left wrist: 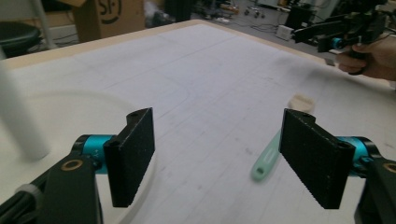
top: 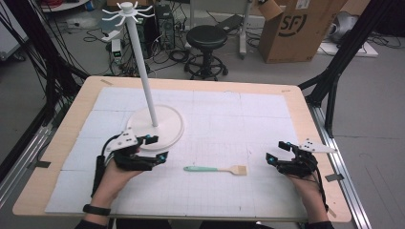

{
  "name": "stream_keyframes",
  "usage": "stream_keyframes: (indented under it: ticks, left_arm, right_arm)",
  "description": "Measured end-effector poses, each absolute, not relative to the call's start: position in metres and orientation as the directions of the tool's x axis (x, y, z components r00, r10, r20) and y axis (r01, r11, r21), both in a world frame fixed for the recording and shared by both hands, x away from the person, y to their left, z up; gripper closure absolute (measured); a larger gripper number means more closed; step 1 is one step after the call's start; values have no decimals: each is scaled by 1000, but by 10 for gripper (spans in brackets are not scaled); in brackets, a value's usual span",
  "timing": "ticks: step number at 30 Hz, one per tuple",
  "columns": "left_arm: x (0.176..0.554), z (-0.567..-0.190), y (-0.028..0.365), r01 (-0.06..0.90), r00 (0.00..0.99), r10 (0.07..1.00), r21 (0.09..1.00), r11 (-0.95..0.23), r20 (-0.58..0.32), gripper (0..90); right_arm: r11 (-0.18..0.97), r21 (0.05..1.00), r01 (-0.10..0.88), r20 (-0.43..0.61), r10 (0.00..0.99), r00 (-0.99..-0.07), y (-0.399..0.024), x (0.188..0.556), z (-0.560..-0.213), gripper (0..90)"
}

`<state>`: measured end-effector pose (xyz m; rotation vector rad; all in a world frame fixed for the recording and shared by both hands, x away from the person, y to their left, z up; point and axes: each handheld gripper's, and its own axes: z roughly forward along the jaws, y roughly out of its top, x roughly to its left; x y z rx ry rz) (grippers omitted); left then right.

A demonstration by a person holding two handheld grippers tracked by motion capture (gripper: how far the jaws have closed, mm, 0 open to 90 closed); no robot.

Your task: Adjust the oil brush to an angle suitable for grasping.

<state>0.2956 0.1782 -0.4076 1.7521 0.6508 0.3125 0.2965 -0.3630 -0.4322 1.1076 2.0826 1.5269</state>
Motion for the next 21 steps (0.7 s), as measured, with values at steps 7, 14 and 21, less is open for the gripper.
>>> stream_keyframes:
  ticks: [7,14,21]
  left_arm:
    - [284,-420,233,265,763,628,960,-92,-151,158]
    - [275,-434,261,249,710,697,962,-116,-99,152]
    - [272,-440,268,234,667,741,967,-102,-83,155]
  right_arm:
    - [131,911,392,169,747,-643,-362,298,-433,163]
    - [135,909,395,169,747,-643,-361,298,-434,163]
    - [133,908,397,171,749,-640,-361,298,-434,163]
